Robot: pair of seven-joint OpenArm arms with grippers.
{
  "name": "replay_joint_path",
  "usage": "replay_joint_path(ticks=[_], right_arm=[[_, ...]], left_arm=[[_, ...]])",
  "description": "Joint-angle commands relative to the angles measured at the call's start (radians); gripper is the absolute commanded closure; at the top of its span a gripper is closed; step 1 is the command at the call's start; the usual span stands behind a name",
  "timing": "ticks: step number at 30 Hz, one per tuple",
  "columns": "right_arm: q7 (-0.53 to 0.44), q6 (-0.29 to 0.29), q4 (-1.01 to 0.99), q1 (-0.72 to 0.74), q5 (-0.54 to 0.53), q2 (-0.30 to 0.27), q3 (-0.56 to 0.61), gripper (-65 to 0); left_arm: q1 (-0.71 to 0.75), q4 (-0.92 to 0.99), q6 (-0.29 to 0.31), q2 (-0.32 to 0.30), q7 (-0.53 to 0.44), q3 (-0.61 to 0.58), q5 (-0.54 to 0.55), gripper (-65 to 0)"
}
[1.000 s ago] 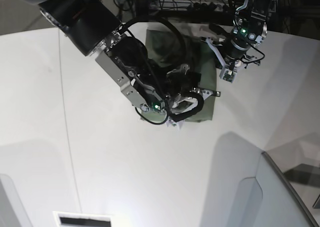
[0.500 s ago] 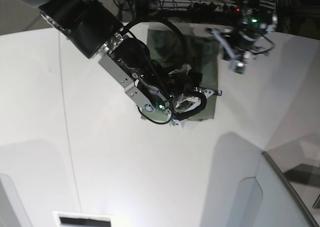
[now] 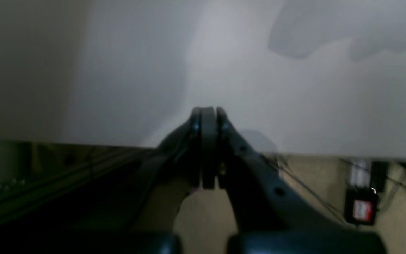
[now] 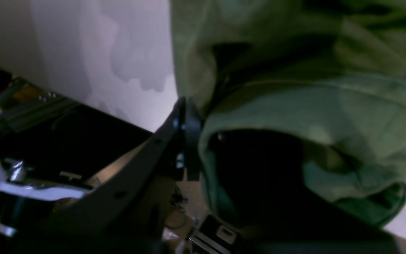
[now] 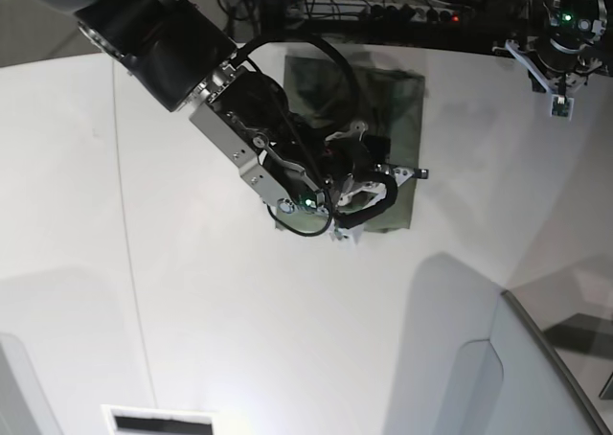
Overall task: Layout the t-shirt on the table in an organized manner, then fold the t-shirt properly
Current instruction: 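Press the folded end down with the right gripper and release it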
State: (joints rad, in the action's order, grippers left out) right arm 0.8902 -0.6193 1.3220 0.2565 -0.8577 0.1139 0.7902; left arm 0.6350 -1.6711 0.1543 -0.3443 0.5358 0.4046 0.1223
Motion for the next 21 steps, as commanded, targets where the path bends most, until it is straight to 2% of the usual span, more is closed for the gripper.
replay_joint_path(ticks=[1, 4, 11, 13, 17, 21], right_arm=[[-0.007, 0.005, 0.004, 0.019, -0.011, 0.014, -0.002, -8.0], [-0.015, 0.005, -0.002, 0.02, -0.059, 0.014, -0.002, -16.8], [-0.067, 0.008, -0.002, 0.023, -0.079, 0.014, -0.001, -29.1], [-0.069, 0.009, -0.009, 0.023, -0.079, 0.016, 0.001, -30.2], [-0.118, 0.092, -0.081, 0.043, -0.082, 0.019, 0.084, -30.0], [-0.151, 0.131, -0.118, 0.057, -0.082, 0.022, 0.119, -29.9]], left_arm=[[0.009, -0.018, -0.011, -0.009, -0.013, 0.009, -0.003, 0.0], [0.009, -0.016, -0.011, -0.005, -0.013, 0.009, -0.003, 0.0], [0.003, -0.016, -0.011, -0.005, -0.013, 0.009, -0.003, 0.0], [0.001, -0.013, -0.011, -0.005, -0.013, 0.009, -0.003, 0.0], [-0.001, -0.01, -0.011, -0.005, -0.013, 0.009, -0.003, 0.0], [-0.001, -0.008, -0.011, -0.005, -0.013, 0.009, -0.003, 0.0]])
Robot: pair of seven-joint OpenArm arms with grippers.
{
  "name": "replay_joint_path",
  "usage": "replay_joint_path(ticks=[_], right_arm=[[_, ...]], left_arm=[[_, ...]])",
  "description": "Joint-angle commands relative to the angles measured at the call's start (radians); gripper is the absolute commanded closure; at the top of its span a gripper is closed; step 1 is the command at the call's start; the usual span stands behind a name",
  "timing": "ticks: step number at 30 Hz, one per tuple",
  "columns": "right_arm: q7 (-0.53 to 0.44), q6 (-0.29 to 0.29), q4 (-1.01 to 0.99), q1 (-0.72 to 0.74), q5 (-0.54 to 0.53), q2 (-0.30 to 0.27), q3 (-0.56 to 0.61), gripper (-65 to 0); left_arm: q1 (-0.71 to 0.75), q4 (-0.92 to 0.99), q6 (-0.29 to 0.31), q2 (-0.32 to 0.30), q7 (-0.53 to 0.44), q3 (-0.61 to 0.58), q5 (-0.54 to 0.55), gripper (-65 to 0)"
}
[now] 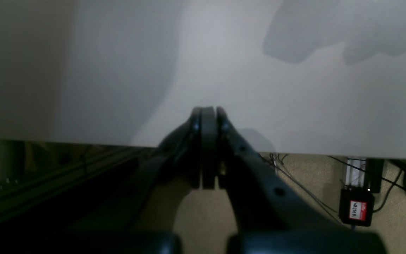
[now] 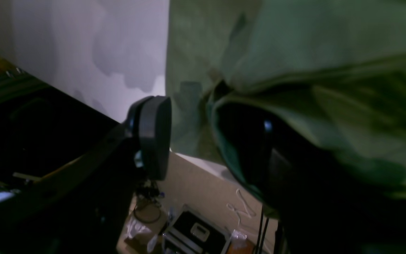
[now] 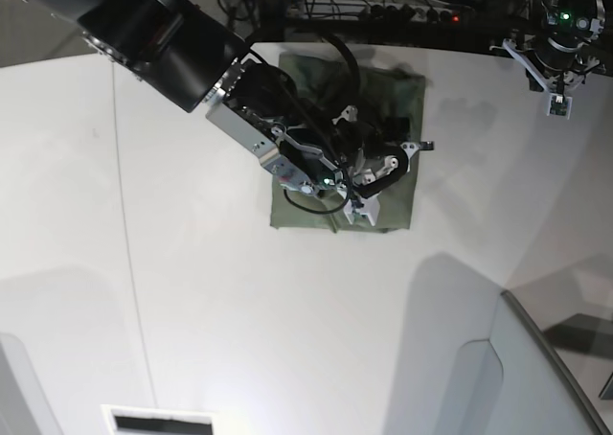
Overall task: Layout the t-shirt on the table in an organized manner, then fold the t-shirt properly
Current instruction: 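Press the folded end down with the right gripper and release it, then tuck and flatten the folded edge with the right gripper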
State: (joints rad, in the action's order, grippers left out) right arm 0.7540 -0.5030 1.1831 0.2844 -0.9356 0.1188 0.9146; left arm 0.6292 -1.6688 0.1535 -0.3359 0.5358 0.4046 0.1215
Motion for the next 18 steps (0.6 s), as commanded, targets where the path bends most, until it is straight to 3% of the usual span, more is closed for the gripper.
replay_joint_path(ticks=[1, 5, 8, 11, 15, 18], right_arm=[[-0.015, 0.023, 0.022, 0.031, -0.004, 0.02, -0.004, -29.9], [-0.018, 0.057, 0.022, 0.045, -0.006, 0.029, 0.007, -29.9], [-0.038, 0.085, 0.022, 0.072, -0.018, 0.032, 0.077, -30.2], [-0.106, 0.086, 0.008, 0.114, -0.121, 0.034, 0.148, -30.5], [-0.126, 0.093, -0.022, 0.166, -0.211, 0.034, 0.206, -30.3], [-0.126, 0.162, 0.025, 0.198, -0.225, 0.034, 0.229, -30.0]], left_arm=[[0.005, -0.009, -0.01, -0.013, -0.013, 0.009, -0.001, 0.0], [-0.001, -0.008, -0.01, -0.013, -0.013, 0.009, -0.001, 0.0], [-0.013, -0.006, -0.01, -0.013, -0.013, 0.009, -0.001, 0.0], [-0.016, 0.0, -0.01, -0.013, -0.013, 0.009, -0.001, 0.0], [-0.025, 0.022, -0.01, -0.013, -0.013, 0.009, -0.001, 0.0], [-0.039, 0.049, -0.01, -0.013, -0.013, 0.009, -0.001, 0.0]])
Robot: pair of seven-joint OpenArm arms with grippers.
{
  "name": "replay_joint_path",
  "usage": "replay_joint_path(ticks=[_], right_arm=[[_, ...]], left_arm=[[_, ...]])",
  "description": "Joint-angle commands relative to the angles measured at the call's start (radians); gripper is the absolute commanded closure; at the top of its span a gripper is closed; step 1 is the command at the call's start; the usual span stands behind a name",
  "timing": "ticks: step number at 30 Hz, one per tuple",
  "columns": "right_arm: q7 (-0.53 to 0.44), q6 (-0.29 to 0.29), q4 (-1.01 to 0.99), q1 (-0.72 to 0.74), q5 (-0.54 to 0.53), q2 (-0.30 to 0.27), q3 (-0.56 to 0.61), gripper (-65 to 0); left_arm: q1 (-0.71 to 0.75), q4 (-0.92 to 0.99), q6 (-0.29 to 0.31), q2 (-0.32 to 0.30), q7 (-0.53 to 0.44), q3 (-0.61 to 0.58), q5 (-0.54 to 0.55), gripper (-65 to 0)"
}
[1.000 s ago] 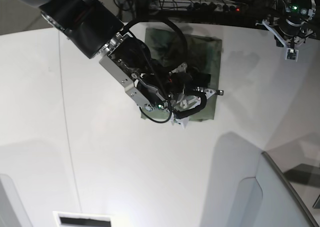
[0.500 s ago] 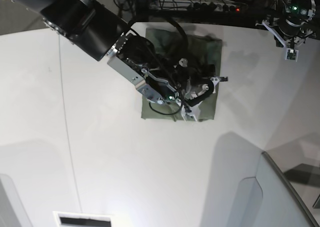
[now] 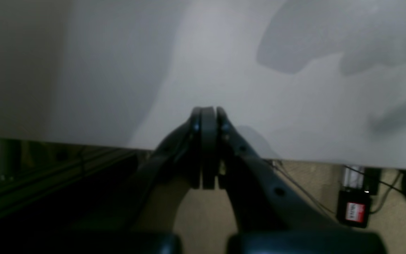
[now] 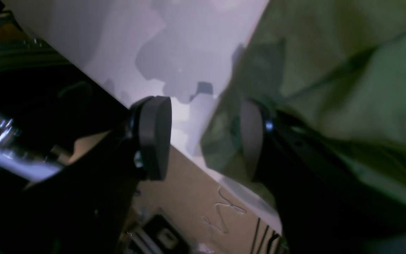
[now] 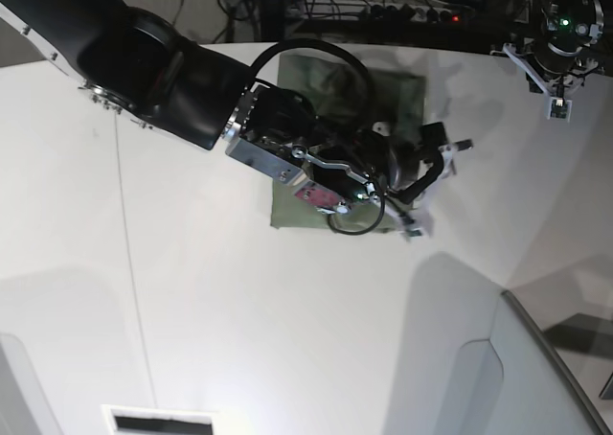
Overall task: Layout the t-shirt on the table in an organized manner, then fold the t-shirt properly
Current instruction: 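Tuck and flatten the folded edge with the right gripper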
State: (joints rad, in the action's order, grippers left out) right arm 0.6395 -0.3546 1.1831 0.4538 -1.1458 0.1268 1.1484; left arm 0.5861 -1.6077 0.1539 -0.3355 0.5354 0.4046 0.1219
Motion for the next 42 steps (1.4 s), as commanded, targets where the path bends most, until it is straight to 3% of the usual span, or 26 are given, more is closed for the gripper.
replay_joint_path(ticks=[1, 3, 5, 7, 9, 10, 16, 21, 29, 33, 39, 42], right_arm=[[-0.005, 0.032, 0.05, 0.041, -0.013, 0.026, -0.003, -29.9], [0.01, 0.019, 0.106, 0.07, -0.01, 0.021, -0.005, -29.9], [0.076, -0.057, 0.159, 0.101, -0.017, -0.013, -0.023, -27.3], [0.127, -0.182, 0.223, 0.084, -0.017, -0.071, -0.114, -14.4], [0.168, -0.255, 0.271, 0.033, -0.017, -0.12, -0.201, 0.0], [0.193, -0.266, 0.294, 0.013, -0.012, -0.137, -0.233, 0.0], [0.236, -0.271, 0.381, -0.119, 0.031, -0.253, -0.359, 0.0], [0.236, -0.271, 0.377, -0.18, 0.123, -0.276, -0.387, 0.0], [0.231, -0.266, 0.249, -0.178, 0.198, -0.235, -0.382, 0.0], [0.167, -0.265, 0.209, -0.166, 0.198, -0.232, -0.379, 0.0], [0.15, -0.137, 0.105, -0.146, 0.254, -0.158, -0.38, 0.0], [0.154, -0.131, 0.079, -0.146, 0.33, -0.089, -0.38, 0.0]], left_arm=[[0.002, -0.009, -0.01, -0.015, -0.013, 0.009, -0.001, 0.0], [-0.002, -0.003, -0.01, -0.017, -0.013, 0.009, -0.001, 0.0], [-0.002, -0.003, -0.01, -0.018, -0.014, 0.009, -0.001, 0.0], [-0.002, -0.004, -0.01, -0.02, -0.016, 0.01, -0.001, 0.0], [-0.001, -0.006, -0.01, -0.02, -0.016, 0.01, -0.001, 0.0], [-0.001, -0.006, -0.01, -0.02, -0.016, 0.01, -0.001, 0.0], [0.001, -0.004, -0.01, -0.012, -0.018, 0.05, -0.001, 0.0], [0.001, -0.004, -0.01, -0.012, -0.018, 0.096, -0.001, 0.0], [0.007, -0.004, -0.01, -0.012, -0.018, 0.106, -0.001, 0.0], [0.008, -0.004, -0.01, -0.012, -0.018, 0.106, -0.001, 0.0], [0.008, -0.004, -0.01, -0.012, -0.019, 0.106, -0.001, 0.0], [0.008, -0.004, -0.01, -0.012, -0.019, 0.106, -0.001, 0.0]])
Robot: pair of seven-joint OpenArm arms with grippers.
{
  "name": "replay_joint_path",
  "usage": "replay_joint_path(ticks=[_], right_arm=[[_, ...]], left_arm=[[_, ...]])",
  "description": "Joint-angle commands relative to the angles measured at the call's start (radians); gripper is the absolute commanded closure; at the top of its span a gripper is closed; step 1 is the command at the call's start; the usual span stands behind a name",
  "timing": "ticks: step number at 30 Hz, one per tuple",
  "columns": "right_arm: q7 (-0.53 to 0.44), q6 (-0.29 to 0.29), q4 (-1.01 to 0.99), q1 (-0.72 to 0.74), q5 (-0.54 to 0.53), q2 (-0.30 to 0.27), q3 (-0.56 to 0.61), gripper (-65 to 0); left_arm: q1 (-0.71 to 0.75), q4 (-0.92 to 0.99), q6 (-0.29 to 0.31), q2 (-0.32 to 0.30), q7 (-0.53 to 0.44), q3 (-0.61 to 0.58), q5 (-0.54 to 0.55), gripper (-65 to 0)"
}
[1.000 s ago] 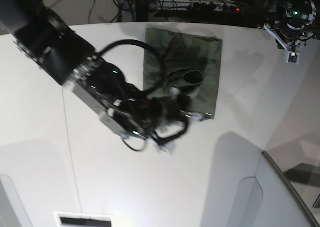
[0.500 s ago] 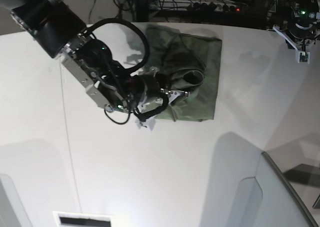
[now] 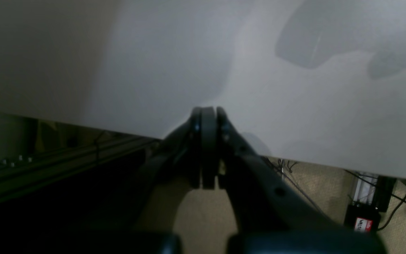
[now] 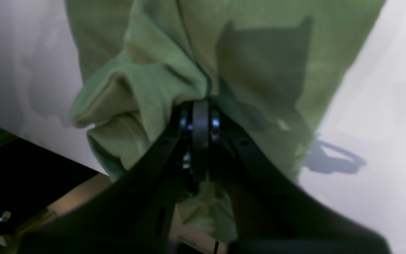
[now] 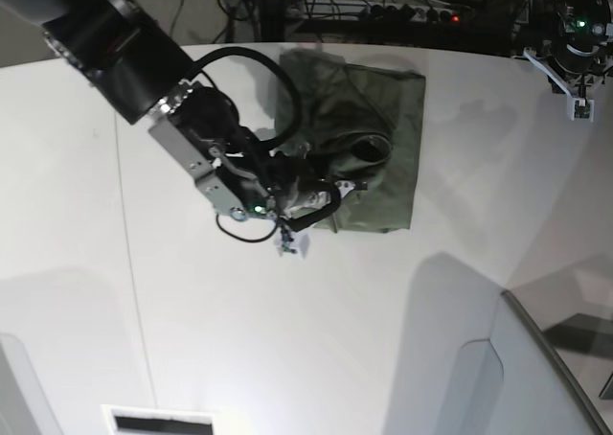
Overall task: Layout the t-shirt on the table in an organized manner, then fold the t-shirt properly
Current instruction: 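Tuck and flatten the folded edge with the right gripper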
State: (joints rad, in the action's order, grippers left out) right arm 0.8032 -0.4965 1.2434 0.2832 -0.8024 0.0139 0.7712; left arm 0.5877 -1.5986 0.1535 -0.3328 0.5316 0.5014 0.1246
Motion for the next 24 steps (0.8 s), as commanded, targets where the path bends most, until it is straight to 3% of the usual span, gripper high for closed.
replay_joint_path(ticks=[1, 6, 10, 13, 17, 19, 20, 22, 24], right_arm=[[-0.008, 0.011, 0.009, 0.024, 0.004, 0.045, -0.003, 0.0], [-0.014, 0.025, -0.072, 0.055, 0.071, 0.128, 0.003, 0.0], [-0.114, 0.08, -0.093, 0.107, 0.068, 0.128, 0.121, 0.0], [-0.166, 0.098, -0.143, 0.132, 0.044, 0.133, 0.138, 0.0], [-0.161, 0.249, -0.156, 0.164, -0.008, 0.131, 0.139, 0.0], [-0.084, 0.309, -0.118, 0.172, -0.01, 0.128, 0.136, 0.0], [-0.035, 0.307, -0.087, 0.179, -0.008, 0.119, 0.136, 0.0], [0.045, 0.252, -0.009, 0.176, -0.007, 0.074, 0.132, 0.0], [0.078, 0.123, 0.074, 0.156, -0.012, 0.028, 0.11, 0.0]], left_arm=[[0.007, -0.013, -0.01, -0.015, -0.015, 0.009, -0.004, 0.0], [0.007, -0.012, -0.01, -0.015, -0.015, 0.009, -0.004, 0.0], [0.007, 0.005, -0.01, -0.015, -0.015, 0.009, -0.004, 0.0], [0.001, 0.034, -0.01, -0.015, -0.015, 0.009, -0.004, 0.0], [-0.004, 0.057, -0.01, -0.016, -0.017, 0.009, -0.004, 0.0], [-0.004, 0.065, -0.01, -0.021, -0.017, 0.009, -0.004, 0.0], [-0.004, 0.063, -0.01, -0.021, -0.017, 0.009, -0.004, 0.0], [-0.004, 0.059, -0.01, -0.021, -0.017, 0.009, -0.004, 0.0], [-0.004, 0.06, -0.01, -0.021, -0.017, 0.009, -0.004, 0.0]])
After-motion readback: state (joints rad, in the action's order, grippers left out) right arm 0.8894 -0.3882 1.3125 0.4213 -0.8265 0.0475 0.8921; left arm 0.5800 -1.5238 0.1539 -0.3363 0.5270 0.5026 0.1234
